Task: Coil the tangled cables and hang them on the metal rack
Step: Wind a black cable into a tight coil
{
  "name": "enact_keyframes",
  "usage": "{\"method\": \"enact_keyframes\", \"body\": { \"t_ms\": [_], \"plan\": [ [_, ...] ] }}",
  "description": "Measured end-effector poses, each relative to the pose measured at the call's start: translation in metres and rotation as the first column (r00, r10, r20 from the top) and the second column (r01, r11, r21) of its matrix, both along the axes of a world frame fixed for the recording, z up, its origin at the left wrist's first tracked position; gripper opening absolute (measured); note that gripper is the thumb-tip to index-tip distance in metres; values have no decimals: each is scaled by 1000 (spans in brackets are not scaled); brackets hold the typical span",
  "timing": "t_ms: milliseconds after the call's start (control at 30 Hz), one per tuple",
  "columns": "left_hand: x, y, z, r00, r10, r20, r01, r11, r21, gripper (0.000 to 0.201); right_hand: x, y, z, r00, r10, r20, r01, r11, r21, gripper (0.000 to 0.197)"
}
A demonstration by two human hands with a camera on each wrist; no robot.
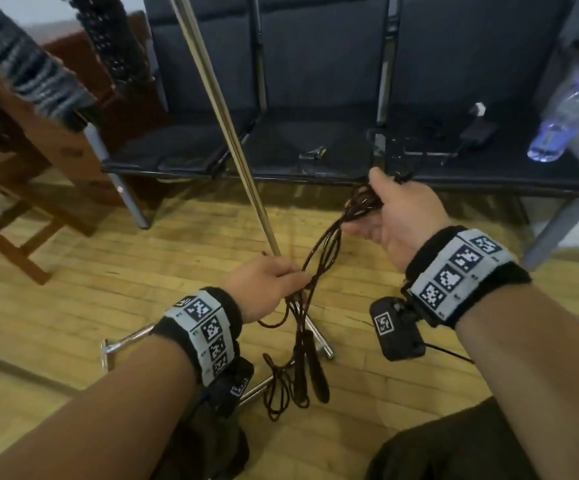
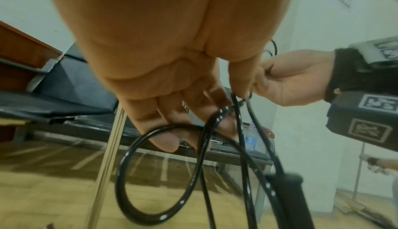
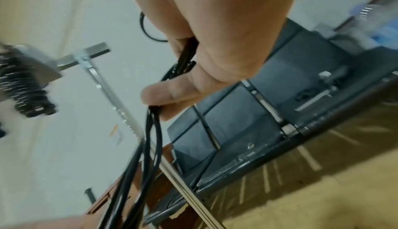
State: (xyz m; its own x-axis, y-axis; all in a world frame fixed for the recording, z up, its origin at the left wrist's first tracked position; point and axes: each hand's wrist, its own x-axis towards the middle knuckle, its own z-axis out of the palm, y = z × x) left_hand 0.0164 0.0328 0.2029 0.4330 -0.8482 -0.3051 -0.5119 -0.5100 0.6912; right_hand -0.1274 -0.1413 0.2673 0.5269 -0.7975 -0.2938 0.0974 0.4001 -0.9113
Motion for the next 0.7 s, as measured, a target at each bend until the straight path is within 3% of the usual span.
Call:
{"method": "enact_keyframes", "body": {
  "t_ms": [33, 100, 167, 233, 300, 367, 433, 467, 533, 567, 667, 700],
  "plan": [
    [3, 0, -9, 996, 46, -80, -51, 997, -59, 21, 5, -4, -6, 1000, -7, 15, 7, 999, 47, 31],
    [8, -1, -22, 944, 148, -294, -199, 968, -153, 21, 17, -11, -23, 990, 126, -68, -122, 991, 58, 47],
    [18, -4, -29, 853, 193, -486, -325, 924, -203, 19, 34, -12, -41, 915, 314, -254, -320, 947, 19, 72],
    [30, -10, -28, 784, 206, -586, -409, 881, -238, 19, 52, -7, -52, 809, 443, -386, -483, 876, -9, 82],
    [43, -17, -22, 738, 237, -632, -494, 828, -266, 17, 71, 0, -58, 727, 524, -443, -600, 799, -39, 79],
    [55, -21, -15, 697, 282, -659, -570, 777, -270, 17, 85, 6, -61, 697, 564, -442, -656, 751, -76, 75],
    [64, -20, -7, 665, 342, -664, -633, 730, -257, 19, 96, 9, -62, 666, 600, -444, -719, 676, -165, 48],
    [67, -18, -2, 658, 367, -657, -656, 709, -260, 18, 99, 11, -63, 629, 630, -455, -761, 618, -198, 38],
    [71, -14, 6, 673, 394, -626, -675, 673, -302, 14, 101, 12, -65, 562, 670, -485, -819, 533, -214, 41],
    [73, -11, 9, 680, 392, -619, -675, 663, -322, 11, 101, 12, -66, 544, 666, -510, -832, 509, -222, 41],
    [78, -3, 13, 604, 383, -699, -724, 631, -280, 16, 102, 12, -71, 502, 611, -612, -860, 426, -280, 10],
    [80, -1, 14, 601, 390, -698, -726, 631, -274, 16, 103, 14, -70, 495, 578, -648, -864, 407, -297, 10]
  ]
}}
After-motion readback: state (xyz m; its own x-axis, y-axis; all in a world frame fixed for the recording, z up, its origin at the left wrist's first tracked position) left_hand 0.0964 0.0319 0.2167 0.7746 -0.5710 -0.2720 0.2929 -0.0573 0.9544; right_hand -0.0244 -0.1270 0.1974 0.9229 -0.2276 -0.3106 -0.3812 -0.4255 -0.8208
